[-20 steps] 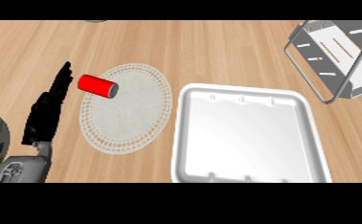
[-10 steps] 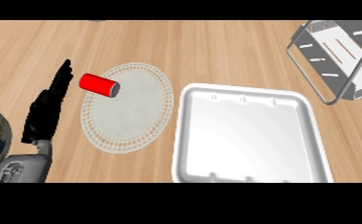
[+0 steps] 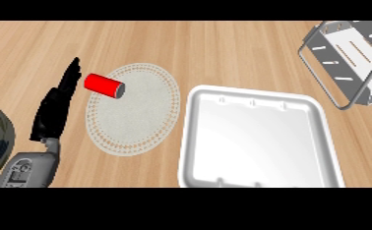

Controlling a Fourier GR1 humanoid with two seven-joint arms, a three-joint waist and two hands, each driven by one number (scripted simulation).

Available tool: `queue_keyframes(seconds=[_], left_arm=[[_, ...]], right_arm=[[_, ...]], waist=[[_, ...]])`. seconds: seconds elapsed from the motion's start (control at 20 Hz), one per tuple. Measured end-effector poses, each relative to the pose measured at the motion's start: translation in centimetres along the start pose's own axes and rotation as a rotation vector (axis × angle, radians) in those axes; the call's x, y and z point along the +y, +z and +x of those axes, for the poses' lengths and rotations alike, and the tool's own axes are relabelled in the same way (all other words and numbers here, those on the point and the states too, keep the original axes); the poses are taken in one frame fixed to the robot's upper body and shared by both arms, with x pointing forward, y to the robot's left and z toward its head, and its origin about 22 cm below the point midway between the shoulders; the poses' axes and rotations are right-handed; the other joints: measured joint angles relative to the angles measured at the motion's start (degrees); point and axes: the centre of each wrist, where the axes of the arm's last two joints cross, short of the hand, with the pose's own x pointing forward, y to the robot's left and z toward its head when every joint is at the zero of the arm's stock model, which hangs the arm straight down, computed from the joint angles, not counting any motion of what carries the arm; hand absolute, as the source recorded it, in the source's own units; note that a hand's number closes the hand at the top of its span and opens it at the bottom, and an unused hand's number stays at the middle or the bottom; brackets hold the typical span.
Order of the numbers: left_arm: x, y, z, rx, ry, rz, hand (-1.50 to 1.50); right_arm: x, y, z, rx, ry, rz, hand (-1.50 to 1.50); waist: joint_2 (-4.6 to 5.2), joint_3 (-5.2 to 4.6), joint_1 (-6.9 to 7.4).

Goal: Pick the squash from the tray and place it in the tiered basket

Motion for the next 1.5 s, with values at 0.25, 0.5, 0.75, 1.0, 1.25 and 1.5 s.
queue_keyframes(seconds=[0.25,0.5,0.75,1.0,1.25,1.5], left_arm=[[0.3,0.4,-0.2,-0.006,0.001,0.003,0.00],[-0.1,0.5,0.2,-0.002,-0.002,-0.001,0.00],[0.0,0.1,0.3,-0.006,0.003,-0.006,0.00],[-0.2,0.0,0.4,-0.013,0.005,0.000,0.00],[-0.3,0.4,-0.1,-0.011,0.001,0.002,0.00],[0.3,0.1,-0.3,-0.012,0.000,0.000,0.00]], right_arm=[[0.8,-1.5,-3.1,-0.001,0.050,0.012,1.50],[1.5,-2.3,-5.1,-0.038,0.038,0.068,1.50],[1.8,-2.5,-6.7,-0.037,-0.015,0.127,1.50],[3.2,-1.5,-8.7,0.053,-0.137,0.198,-1.50],[5.0,-0.5,-9.9,0.122,-0.223,0.264,-1.50],[5.7,-0.4,-10.2,0.131,-0.362,0.221,-1.50]], waist=[[-0.04,0.00,0.15],[-0.40,-0.31,0.10],[-0.47,-0.58,0.28],[-0.34,-0.72,0.64],[0.02,-0.34,0.86],[0.17,-0.06,0.67]])
